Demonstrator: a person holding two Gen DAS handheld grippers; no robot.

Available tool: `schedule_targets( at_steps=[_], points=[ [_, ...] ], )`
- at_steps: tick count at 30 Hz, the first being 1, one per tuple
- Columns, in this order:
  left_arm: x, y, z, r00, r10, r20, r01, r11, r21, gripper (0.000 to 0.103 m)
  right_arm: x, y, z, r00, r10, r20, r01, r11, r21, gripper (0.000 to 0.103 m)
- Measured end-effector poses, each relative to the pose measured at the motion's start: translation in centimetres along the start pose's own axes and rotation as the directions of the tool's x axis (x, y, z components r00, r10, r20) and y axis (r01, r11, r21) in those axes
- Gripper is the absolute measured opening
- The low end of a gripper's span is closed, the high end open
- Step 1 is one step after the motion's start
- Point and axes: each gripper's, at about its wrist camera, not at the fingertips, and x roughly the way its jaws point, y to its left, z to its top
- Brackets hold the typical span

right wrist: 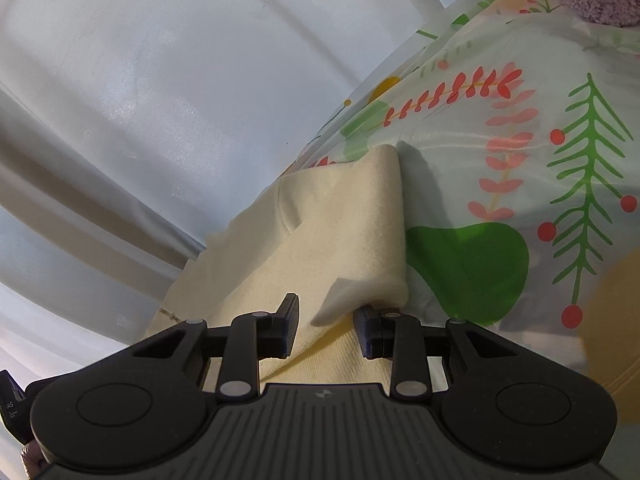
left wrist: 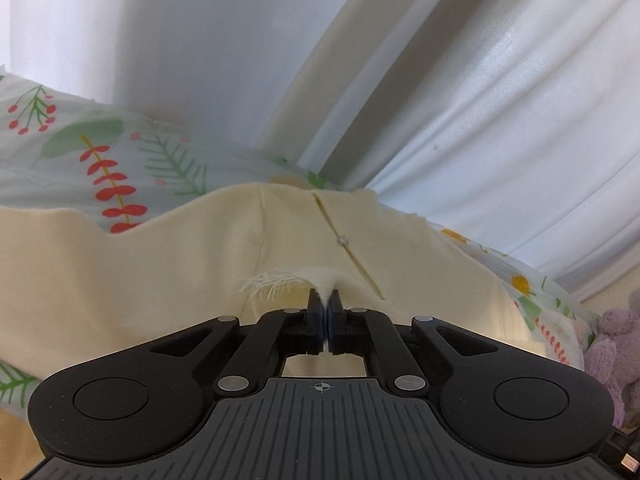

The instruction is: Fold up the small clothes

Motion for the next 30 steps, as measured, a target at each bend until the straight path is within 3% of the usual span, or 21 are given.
schedule_targets(
  at_steps=[2,4,6,9,11,13,15,20,24,26,30],
  points=[
    [-0.3,0.2,0.5,1.000,0.012,0.014,-0.011,1.000,-0.001,0.003,0.1,-0.1,0.3,1.000,0.001,0.008,-0.002,1.000,0.009,0.030],
    [-0.2,0.6,0.8,1.000,0.027,0.014,-0.027,1.000,-0.006,0.003,0.1,-0.1,0.4,1.000,0.013,0.012,-0.013,1.000,0.024,0.019],
    [0.1,0.9,0.8,1.000,0.028,0.002,-0.028,1.000,-0.012,0.003,0.3,0.2,0.5,1.000,0.014,0.012,-0.014,1.000,0.007,0.017],
    [0.9,1.2,0.5,0.999,0.047,-0.023,-0.047,0.999,0.004,0.003,0.9,1.2,0.7,1.000,-0.029,0.012,0.030,0.997,-0.077,0.007],
    [1.4,1.0,0.1,0.998,0.065,-0.028,-0.064,0.998,0.027,0.003,0.8,2.2,0.7,0.996,-0.074,0.058,0.082,0.985,-0.154,0.007],
    [1.7,0.7,-0.2,0.997,0.078,-0.024,-0.077,0.996,0.049,0.004,0.7,3.2,0.4,0.986,-0.123,0.116,0.148,0.960,-0.237,0.007],
    [2.0,0.5,-0.4,0.994,0.107,-0.017,-0.106,0.991,0.077,0.004,1.3,4.4,-0.1,0.972,-0.179,0.150,0.221,0.912,-0.346,0.007],
    [2.4,0.8,-0.7,0.985,0.171,-0.012,-0.169,0.981,0.099,0.004,2.3,5.8,-1.5,0.956,-0.225,0.187,0.291,0.808,-0.512,0.007],
    [2.2,1.8,-0.6,0.981,0.192,-0.013,-0.191,0.980,0.059,0.004,2.3,4.8,-1.2,0.962,-0.224,0.156,0.272,0.827,-0.493,0.007],
    [1.9,2.8,-0.5,0.976,0.215,-0.023,-0.215,0.976,0.025,0.004,1.7,4.5,-1.1,0.968,-0.213,0.129,0.249,0.846,-0.471,0.012],
    [0.2,4.1,-1.1,0.984,0.173,-0.038,-0.173,0.985,-0.005,0.009,-0.9,4.2,-1.5,0.976,-0.185,0.113,0.216,0.864,-0.454,0.019]
  ],
)
